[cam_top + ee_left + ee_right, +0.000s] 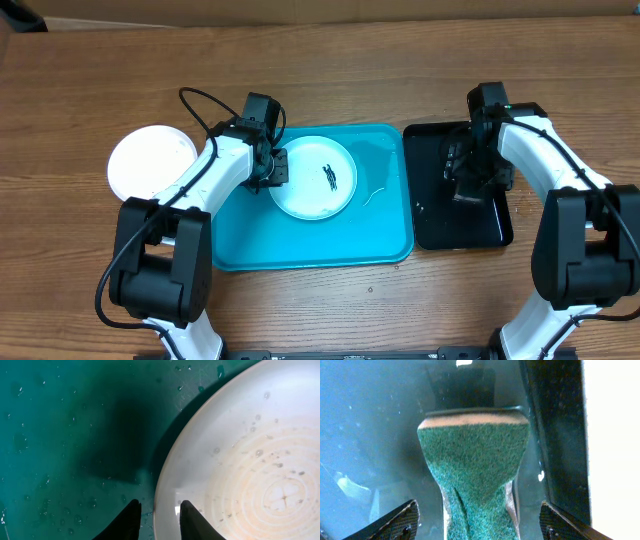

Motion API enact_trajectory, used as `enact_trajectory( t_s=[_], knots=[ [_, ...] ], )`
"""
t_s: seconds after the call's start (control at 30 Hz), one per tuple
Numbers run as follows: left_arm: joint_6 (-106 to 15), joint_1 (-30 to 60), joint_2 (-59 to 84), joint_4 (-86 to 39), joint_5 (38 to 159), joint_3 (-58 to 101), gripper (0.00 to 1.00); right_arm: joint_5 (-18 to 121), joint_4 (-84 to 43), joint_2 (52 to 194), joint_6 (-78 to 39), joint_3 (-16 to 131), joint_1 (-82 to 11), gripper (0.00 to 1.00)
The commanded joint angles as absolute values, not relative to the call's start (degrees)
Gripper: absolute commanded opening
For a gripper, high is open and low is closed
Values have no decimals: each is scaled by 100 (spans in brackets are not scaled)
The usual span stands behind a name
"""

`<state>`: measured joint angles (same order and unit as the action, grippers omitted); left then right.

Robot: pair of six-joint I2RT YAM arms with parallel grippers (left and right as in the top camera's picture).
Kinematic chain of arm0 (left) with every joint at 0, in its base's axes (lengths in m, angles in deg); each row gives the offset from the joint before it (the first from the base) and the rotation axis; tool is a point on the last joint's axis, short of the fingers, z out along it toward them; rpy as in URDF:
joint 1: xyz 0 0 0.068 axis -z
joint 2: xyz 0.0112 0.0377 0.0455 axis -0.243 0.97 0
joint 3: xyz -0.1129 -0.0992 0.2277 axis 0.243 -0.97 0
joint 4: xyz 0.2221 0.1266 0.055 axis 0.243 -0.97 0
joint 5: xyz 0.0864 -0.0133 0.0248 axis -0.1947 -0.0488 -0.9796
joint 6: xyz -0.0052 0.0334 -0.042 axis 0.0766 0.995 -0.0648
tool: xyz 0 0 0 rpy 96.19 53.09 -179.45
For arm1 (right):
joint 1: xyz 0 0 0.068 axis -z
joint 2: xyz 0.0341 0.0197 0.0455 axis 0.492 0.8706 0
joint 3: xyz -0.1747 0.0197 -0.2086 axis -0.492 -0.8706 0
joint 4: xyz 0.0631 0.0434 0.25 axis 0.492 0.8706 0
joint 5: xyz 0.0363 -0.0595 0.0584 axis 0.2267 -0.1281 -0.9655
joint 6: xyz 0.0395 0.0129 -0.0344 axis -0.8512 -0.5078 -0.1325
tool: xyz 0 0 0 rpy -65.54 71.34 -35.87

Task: Clean dirty plates on tray and stack at the side
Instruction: 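Reach the right gripper into the black tray and grasp the sponge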

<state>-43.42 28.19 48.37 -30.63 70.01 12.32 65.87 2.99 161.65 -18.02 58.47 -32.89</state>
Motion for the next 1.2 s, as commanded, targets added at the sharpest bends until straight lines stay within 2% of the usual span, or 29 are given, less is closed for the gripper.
enact_trajectory(
  t_s=[0.0, 0.5, 0.7, 0.97, 1.13, 1.17],
  knots=[
    [-4401, 2787, 4892, -3046, 6931, 1169, 29, 6734, 240, 16075, -1907, 5843, -3311, 78],
    [-4401, 2787, 4892, -3046, 6931, 1169, 29, 6579, 207, 16075, -1927, 5720, -3311, 81],
    [-4401, 2787, 4892, -3048, 6931, 1169, 29, 6579, 104, 16075, -2211, 5679, -3337, 75],
    [-4401, 2787, 4892, -3046, 6931, 1169, 29, 6583, 74, 16075, -2429, 5661, -3501, 75],
    [-4401, 2787, 4892, -3046, 6931, 1169, 29, 6590, 78, 16075, -2418, 5661, -3503, 84],
    [-4401, 2787, 4892, -3046, 6931, 1169, 29, 6587, 78, 16075, -2394, 5661, -3503, 75]
  ],
)
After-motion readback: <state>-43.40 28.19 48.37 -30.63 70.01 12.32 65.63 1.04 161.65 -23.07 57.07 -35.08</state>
